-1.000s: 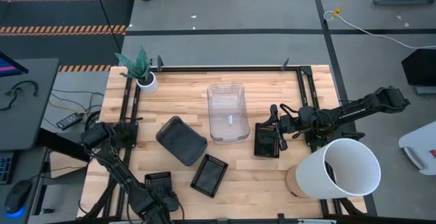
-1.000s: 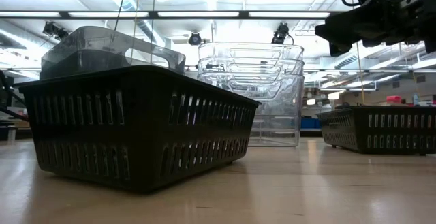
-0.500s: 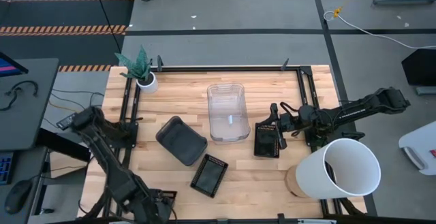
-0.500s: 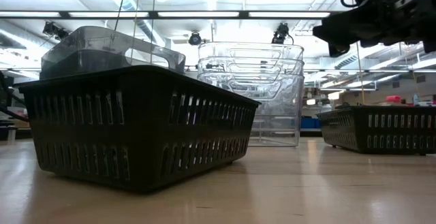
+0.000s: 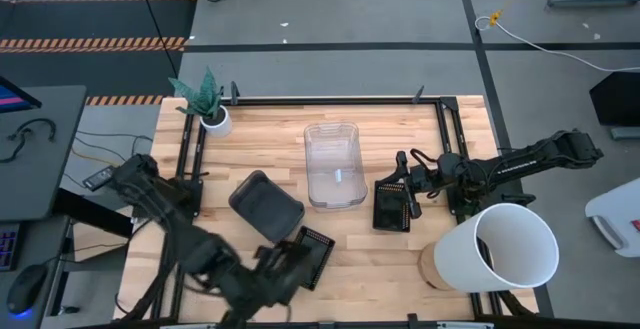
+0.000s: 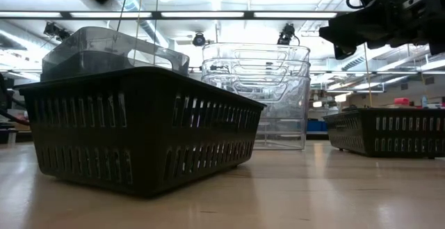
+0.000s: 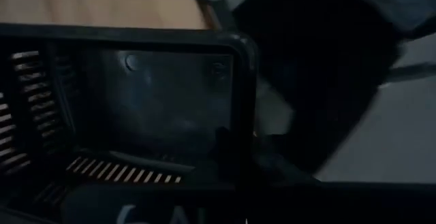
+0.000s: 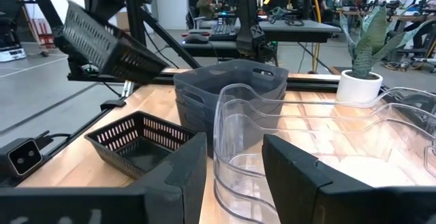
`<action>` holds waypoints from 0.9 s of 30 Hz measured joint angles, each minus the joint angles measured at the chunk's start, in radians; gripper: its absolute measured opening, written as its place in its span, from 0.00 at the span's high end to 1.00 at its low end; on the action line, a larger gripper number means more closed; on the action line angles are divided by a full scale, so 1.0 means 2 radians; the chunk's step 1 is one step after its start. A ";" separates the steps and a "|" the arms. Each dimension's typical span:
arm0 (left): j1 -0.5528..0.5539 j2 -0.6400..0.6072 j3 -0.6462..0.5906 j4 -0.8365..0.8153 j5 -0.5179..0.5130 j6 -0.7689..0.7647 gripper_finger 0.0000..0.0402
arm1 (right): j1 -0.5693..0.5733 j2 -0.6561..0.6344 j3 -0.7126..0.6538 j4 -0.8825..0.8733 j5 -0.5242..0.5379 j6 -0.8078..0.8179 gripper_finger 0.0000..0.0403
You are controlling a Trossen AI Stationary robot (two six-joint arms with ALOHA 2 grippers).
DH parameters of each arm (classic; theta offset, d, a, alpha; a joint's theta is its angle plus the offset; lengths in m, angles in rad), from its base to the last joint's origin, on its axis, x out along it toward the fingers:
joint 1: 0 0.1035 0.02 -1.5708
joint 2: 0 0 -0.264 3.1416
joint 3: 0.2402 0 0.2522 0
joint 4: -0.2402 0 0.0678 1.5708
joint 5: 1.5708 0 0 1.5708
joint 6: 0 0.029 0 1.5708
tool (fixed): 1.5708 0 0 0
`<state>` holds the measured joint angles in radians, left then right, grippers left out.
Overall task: Stack baskets by color
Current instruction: Stack the left black basket on the middle black basket
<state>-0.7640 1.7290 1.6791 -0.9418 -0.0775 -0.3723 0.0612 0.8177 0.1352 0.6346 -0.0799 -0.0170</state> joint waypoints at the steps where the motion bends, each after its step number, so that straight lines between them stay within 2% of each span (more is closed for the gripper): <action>1: 0.009 0.007 0.000 0.003 -0.002 0.027 0.99 | 0.000 0.000 0.000 0.000 0.000 0.000 0.63; 5: 0.038 0.040 0.000 0.001 -0.016 0.083 0.99 | 0.000 0.000 0.000 -0.004 0.000 0.004 0.63; 9: 0.052 0.072 -0.001 0.001 -0.050 0.107 0.99 | 0.000 0.000 0.000 -0.005 0.000 0.007 0.63; 13: 0.059 0.096 -0.001 0.007 -0.059 0.130 0.99 | 0.000 0.000 0.000 -0.005 0.000 0.011 0.63; 27: 0.060 0.108 -0.001 0.008 -0.069 0.050 0.99 | 0.001 0.000 0.000 -0.011 -0.022 0.036 0.63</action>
<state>-0.6447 1.9446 1.6775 -0.9266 -0.2150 -0.2723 0.0631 0.8177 0.1352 0.6135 -0.1241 0.0547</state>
